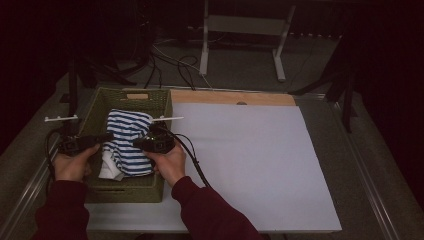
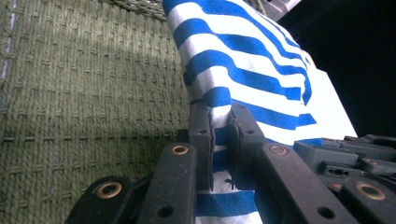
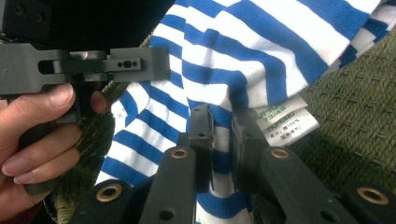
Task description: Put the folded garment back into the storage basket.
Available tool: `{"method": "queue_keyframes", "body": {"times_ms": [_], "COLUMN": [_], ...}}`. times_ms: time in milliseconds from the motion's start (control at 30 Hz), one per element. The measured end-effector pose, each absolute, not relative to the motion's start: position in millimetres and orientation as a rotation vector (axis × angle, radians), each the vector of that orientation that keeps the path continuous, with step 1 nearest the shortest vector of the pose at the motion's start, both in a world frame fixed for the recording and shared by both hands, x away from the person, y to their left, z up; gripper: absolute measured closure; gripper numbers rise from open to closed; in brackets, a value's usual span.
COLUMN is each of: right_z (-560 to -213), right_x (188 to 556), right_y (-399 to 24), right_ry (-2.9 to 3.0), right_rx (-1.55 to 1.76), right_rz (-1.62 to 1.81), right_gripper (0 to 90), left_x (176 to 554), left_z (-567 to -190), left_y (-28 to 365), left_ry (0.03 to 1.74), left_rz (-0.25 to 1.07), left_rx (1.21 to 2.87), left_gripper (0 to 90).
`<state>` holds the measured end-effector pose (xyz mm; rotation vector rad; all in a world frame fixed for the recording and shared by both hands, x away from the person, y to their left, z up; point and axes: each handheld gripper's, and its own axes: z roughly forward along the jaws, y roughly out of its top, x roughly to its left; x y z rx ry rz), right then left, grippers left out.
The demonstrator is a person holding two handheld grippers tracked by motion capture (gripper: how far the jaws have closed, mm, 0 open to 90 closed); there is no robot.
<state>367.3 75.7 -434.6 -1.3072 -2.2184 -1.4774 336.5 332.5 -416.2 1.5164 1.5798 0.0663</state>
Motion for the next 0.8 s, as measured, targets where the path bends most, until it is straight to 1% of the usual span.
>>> {"method": "queue_keyframes", "body": {"times_ms": [433,467,500,533,567,600,633,667,733,767,800], "right_z": [-434.2,-433.9,-433.0,-432.5,-431.9,-430.2,-428.4,-426.4,-423.2,-422.1,-421.2], "right_x": [367.6,367.5,367.2,367.6,368.1,367.4,366.4,364.9,362.7,362.0,361.4], "right_y": [77.1,77.2,77.5,77.7,76.9,76.4,76.3,76.1,76.4,76.1,76.4], "right_ry": [-2.239,-2.255,-2.313,-2.344,-2.347,-2.381,-2.423,-2.446,-2.463,-2.479,-2.479], "right_rx": [-1.332,-1.344,-1.378,-1.386,-1.368,-1.377,-1.382,-1.366,-1.329,-1.322,-1.31], "right_rz": [-1.474,-1.467,-1.452,-1.45,-1.456,-1.453,-1.455,-1.469,-1.497,-1.509,-1.513], "right_gripper": [80.3,76.5,65.3,52.9,41.8,33.2,25.9,21.2,16.9,15.5,15.4], "left_x": [340.3,341.3,342.2,343.3,344.2,344.8,344.7,344.4,343.7,343.0,342.0], "left_z": [-414.9,-416.0,-416.8,-417.8,-418.5,-418.8,-418.7,-418.0,-416.7,-416.2,-415.5], "left_y": [329.1,328.1,326.7,325.9,325.8,326.0,326.3,326.8,326.3,326.1,326.3], "left_ry": [1.601,1.613,1.635,1.648,1.668,1.691,1.699,1.694,1.688,1.674,1.661], "left_rz": [0.083,0.088,0.108,0.123,0.124,0.136,0.148,0.156,0.174,0.174,0.181], "left_rx": [1.54,1.544,1.558,1.556,1.549,1.542,1.53,1.527,1.525,1.522,1.521], "left_gripper": [81.4,81.0,78.7,70.1,53.3,43.6,36.7,30.1,20.8,17.5,16.8]}}
